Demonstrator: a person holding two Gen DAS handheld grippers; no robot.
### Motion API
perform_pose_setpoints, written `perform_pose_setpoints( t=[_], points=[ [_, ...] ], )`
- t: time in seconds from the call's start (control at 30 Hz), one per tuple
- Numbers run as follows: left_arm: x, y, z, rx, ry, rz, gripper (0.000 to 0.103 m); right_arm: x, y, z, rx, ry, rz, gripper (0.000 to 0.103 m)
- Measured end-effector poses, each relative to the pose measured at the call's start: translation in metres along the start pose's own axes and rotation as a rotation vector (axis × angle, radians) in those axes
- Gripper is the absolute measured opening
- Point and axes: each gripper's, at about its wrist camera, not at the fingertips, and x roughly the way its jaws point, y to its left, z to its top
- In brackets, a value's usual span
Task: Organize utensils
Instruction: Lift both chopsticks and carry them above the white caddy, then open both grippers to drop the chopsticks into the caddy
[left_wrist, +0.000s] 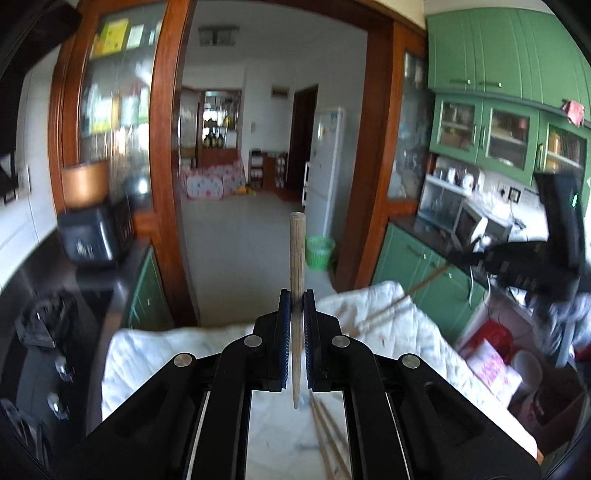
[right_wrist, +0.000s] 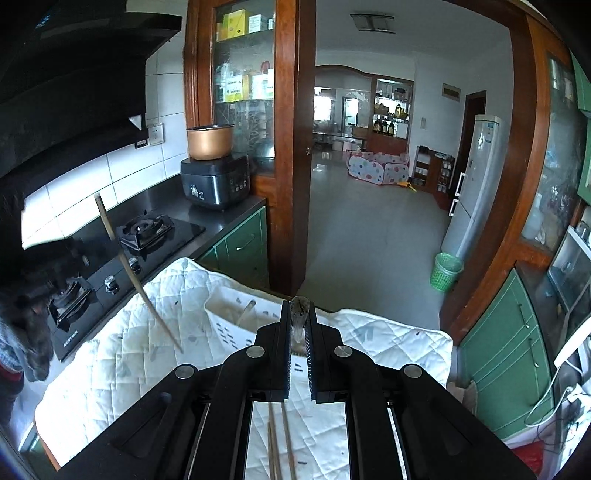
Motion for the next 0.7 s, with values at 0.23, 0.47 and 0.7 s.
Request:
perform_pose_setpoints(
  t=[0.23, 0.47, 0.7],
  points=[
    [0.021, -0.001, 0.040, -0.001, -0.088, 0.044, 0.005, 0.030, 0.003, 0.005, 0.006, 0.020, -0.005, 0.007],
    [0.064, 0.010, 0.032, -0.056, -0.077, 0.085, 0.005, 0.061, -0.002, -0.008, 0.032, 0.068, 0.001, 0.007],
    [0.102, 0.033, 0.000, -0.111, 0.010, 0.104, 0.006, 0.085, -0.006, -0.022, 0.058, 0.109, 0.004, 0.007]
  ],
)
